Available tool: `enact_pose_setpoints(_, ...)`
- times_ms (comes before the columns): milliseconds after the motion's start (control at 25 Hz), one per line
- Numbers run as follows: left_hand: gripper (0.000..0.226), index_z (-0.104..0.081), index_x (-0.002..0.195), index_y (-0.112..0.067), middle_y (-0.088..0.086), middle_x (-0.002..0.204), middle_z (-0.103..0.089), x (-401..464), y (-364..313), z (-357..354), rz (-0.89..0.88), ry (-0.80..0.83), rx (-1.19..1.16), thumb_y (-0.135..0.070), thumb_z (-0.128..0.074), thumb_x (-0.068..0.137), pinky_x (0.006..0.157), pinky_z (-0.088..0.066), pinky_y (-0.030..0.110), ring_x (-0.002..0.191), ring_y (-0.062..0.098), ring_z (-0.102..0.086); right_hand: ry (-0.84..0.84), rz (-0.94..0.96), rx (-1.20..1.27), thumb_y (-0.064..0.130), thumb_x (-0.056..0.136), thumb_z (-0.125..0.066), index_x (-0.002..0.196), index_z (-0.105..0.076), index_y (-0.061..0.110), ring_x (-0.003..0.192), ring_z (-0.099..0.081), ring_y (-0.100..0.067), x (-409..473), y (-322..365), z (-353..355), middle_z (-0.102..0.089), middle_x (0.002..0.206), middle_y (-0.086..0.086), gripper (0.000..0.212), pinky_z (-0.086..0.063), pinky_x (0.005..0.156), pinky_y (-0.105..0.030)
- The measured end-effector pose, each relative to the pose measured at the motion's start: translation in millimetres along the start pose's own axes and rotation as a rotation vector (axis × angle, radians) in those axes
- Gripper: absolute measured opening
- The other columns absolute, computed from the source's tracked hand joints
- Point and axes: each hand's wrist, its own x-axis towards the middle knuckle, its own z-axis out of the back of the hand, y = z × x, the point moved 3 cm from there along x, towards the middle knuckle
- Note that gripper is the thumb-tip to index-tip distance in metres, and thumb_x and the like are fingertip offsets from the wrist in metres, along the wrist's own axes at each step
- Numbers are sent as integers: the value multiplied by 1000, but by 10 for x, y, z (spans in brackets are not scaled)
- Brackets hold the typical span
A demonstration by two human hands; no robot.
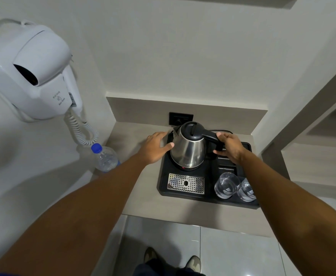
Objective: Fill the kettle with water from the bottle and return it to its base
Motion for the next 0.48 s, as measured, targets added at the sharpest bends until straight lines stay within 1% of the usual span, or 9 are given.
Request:
enact_pose_setpoints(80, 62, -38, 142, -16, 9, 147, -41, -6, -13, -5, -14, 0, 8, -46, -54, 90, 111, -28, 42, 134, 29, -33, -38, 26, 1, 22, 107, -49, 92, -68, 18, 91, -61, -19, -5, -18, -3, -62, 94, -3, 24, -57, 75, -40)
enact_pose_setpoints(160, 62, -37, 142, -16, 8, 148, -40, 11, -47, 27, -7, 1, 2, -47, -54, 91, 111, -28, 43, 135, 28, -32, -86, 64, -48, 25, 107, -48, 94, -65, 18, 97, -61, -22, -15, -9, 1, -62, 97, -4, 23, -58, 79, -43)
enact_pose_setpoints(240, 63, -37, 142, -16, 7, 149, -38, 15, -55, 46, 19, 15, -1, -48, -54, 90, 111, -28, 42, 136, 27, -30, -131, 111, -157, 27, 108, -46, 104, -63, 13, 107, -61, -30, -39, 9, -18, -62, 104, -8, 23, -58, 84, -48)
enact_pose_setpoints(320, 64, -38, 141, -16, 8, 149, -38, -28, -89, 55, 4, 19, 6, -50, -54, 89, 110, -27, 43, 137, 28, -30, -161, 170, -379, 29, 108, -44, 120, -61, 4, 113, -62, -39, -115, 42, -46, -62, 112, -19, 33, -58, 89, -52)
enact_pose_setpoints(360, 65, -37, 141, -17, 8, 149, -37, -44, -135, 93, -6, 25, 13, -52, -54, 89, 110, -27, 43, 138, 28, -29, -173, 192, -520, 29, 108, -43, 125, -60, 0, 114, -62, -42, -170, 94, -58, -63, 115, -23, 37, -57, 92, -52)
enact_pose_setpoints(400, 66, -36, 142, -18, 9, 150, -35, 0, -174, 180, -10, 22, -10, -54, -53, 88, 109, -25, 44, 139, 28, -28, -185, 221, -650, 29, 108, -43, 128, -59, -2, 116, -62, -44, -187, 163, -64, -65, 119, -26, 40, -54, 96, -48)
enact_pose_setpoints(480, 70, -32, 143, -19, 10, 152, -32, 41, -342, 377, -54, -1, 11, -54, -54, 88, 111, -23, 44, 140, 28, -25, -188, 271, -806, 32, 108, -44, 135, -56, -3, 124, -58, -41, -310, 373, -104, -63, 133, -26, 45, -45, 100, -41)
